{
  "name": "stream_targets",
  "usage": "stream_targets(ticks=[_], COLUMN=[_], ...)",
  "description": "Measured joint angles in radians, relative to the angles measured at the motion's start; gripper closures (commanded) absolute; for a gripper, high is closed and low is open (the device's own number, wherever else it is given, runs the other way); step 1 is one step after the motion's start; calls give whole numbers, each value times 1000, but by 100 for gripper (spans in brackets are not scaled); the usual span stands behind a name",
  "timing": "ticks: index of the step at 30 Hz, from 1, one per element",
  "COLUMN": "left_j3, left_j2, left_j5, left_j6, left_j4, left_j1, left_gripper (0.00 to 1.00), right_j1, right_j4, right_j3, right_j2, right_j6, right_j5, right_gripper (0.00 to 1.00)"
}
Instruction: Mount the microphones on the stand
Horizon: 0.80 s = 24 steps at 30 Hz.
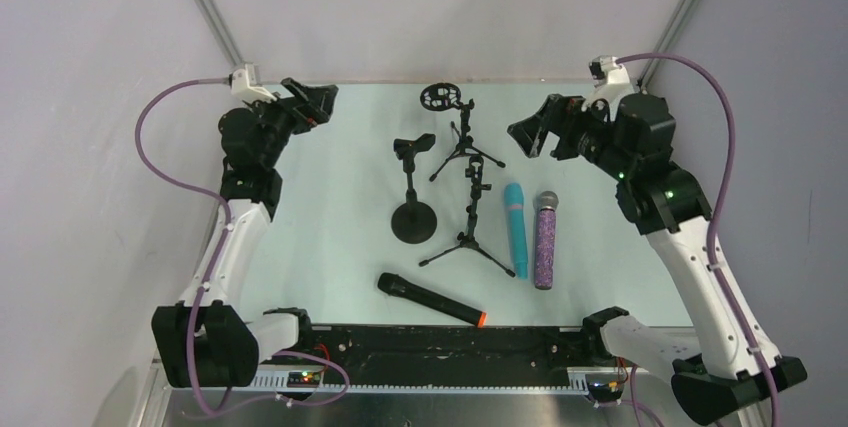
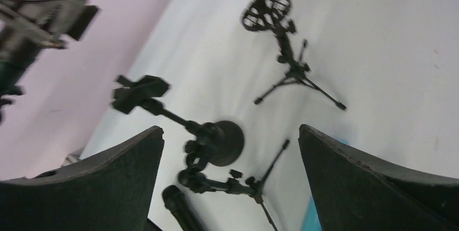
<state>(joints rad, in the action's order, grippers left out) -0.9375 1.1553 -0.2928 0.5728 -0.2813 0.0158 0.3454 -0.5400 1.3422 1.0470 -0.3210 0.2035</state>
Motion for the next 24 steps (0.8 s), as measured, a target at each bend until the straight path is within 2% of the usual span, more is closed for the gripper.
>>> stream_targets(ticks=[6,12,18,24], left_j3=[0,0,0,0], left_j2=[2,3,3,3], left_j5=[-2,-3,-3,-6], left_j6=[21,30,31,34], left_j4=[0,0,0,0], left_j1=[19,21,22,24], left_gripper=[0,0,0,0], right_j1=[31,159,366,560], right_j4=[91,116,75,8], right_j3=[2,4,4,5], right_j2=[-53,-35,21,115], right_j6=[9,77,208,318], right_j5=[164,295,307,227], right_gripper=[1,1,0,1])
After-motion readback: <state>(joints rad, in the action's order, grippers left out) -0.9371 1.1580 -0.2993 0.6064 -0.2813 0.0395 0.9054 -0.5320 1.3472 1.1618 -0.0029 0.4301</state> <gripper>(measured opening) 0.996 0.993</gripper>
